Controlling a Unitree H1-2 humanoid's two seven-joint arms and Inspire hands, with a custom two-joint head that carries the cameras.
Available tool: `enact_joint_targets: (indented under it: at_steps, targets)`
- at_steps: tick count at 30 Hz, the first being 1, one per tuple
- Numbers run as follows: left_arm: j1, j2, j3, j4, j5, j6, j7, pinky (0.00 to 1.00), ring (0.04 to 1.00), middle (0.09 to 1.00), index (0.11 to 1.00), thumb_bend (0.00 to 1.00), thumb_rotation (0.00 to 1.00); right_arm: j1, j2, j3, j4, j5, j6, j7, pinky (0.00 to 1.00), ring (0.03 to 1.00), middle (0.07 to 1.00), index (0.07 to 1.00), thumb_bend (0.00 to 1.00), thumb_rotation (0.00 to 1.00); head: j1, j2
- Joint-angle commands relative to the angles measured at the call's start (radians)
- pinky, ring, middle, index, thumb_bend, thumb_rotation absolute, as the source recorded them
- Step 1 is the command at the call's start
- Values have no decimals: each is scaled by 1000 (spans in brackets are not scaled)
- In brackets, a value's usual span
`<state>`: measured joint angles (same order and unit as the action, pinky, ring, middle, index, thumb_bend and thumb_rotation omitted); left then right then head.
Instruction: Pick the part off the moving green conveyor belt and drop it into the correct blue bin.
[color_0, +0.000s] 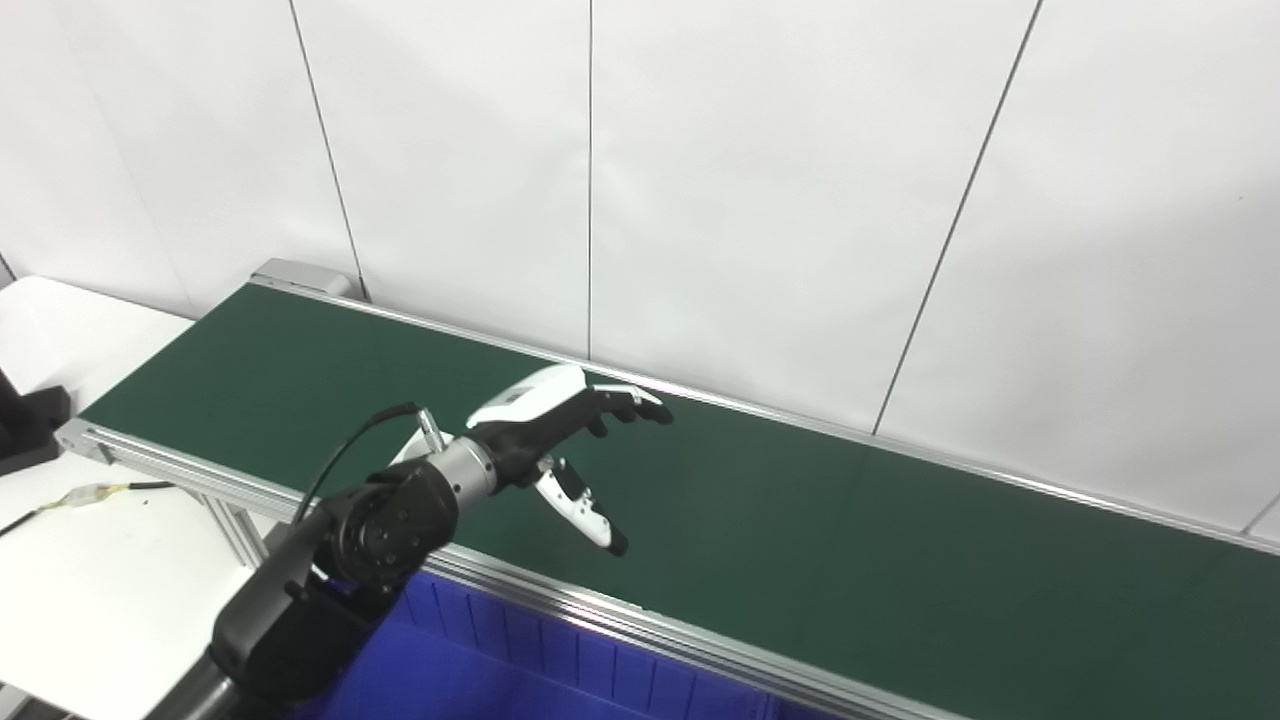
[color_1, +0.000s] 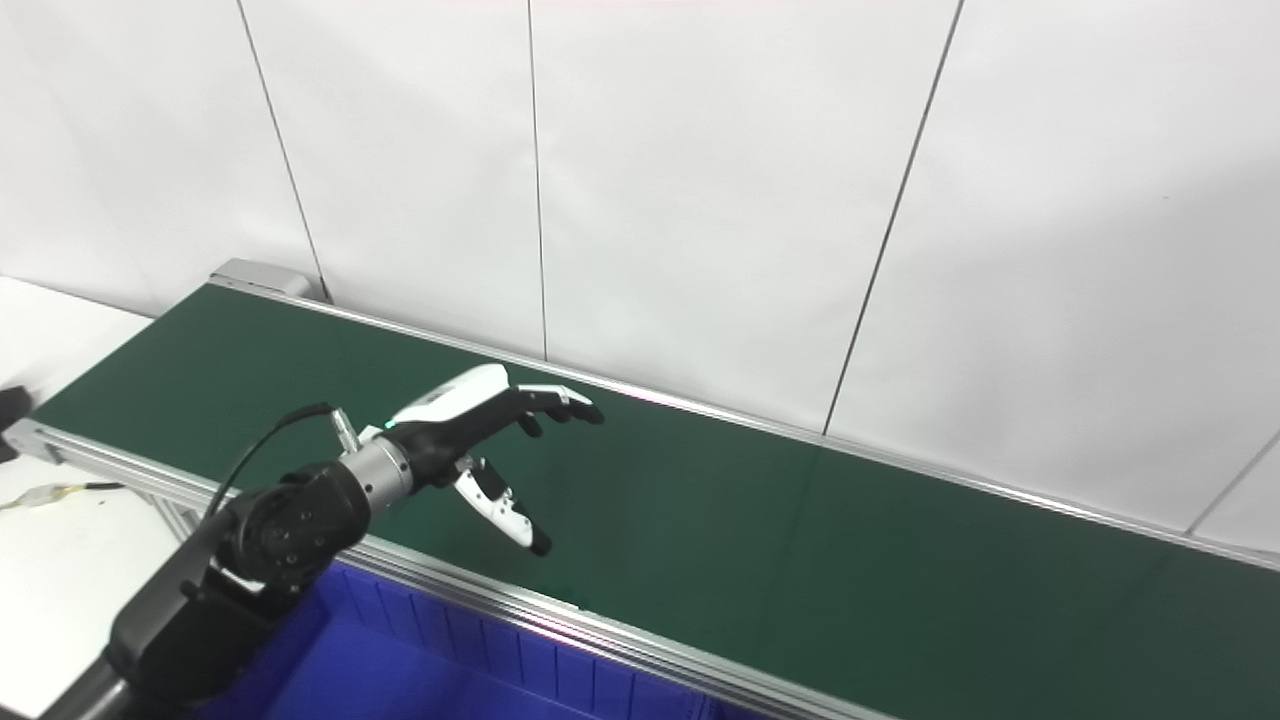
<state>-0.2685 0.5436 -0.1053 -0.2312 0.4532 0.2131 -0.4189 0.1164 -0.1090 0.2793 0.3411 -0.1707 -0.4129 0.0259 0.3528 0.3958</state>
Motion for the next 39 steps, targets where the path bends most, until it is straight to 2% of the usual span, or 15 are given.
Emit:
enact_joint_targets:
  at_steps: [1,8,16,26,39]
  targets:
    - [-42,37,9,-12,15,7,-4,701,810,835,793,902,0,-12,5,3,-21,5,-57,-12,690,772,816,880,520,600,0,2]
    - [-76,124,-32,31,105,29,-74,739,839,852,809,918,0,-15,3,20,-24,-2,-57,-28,687,773,817,882,517,619,0,2]
    - [-94,178,-48,151,128,-33,-71,792,862,865,811,919,0,-15,8,22,-19,6,-57,-32,683,772,818,883,516,607,-4,1]
    - [-102,180,-44,281,144,-101,-13,782,850,861,815,924,0,-13,8,31,-24,2,-56,-40,688,773,815,880,520,611,-13,5]
    - [-122,182,-76,393,194,-125,28,787,857,872,828,914,2,-3,6,40,-38,0,-57,-52,681,769,814,882,536,629,-15,11]
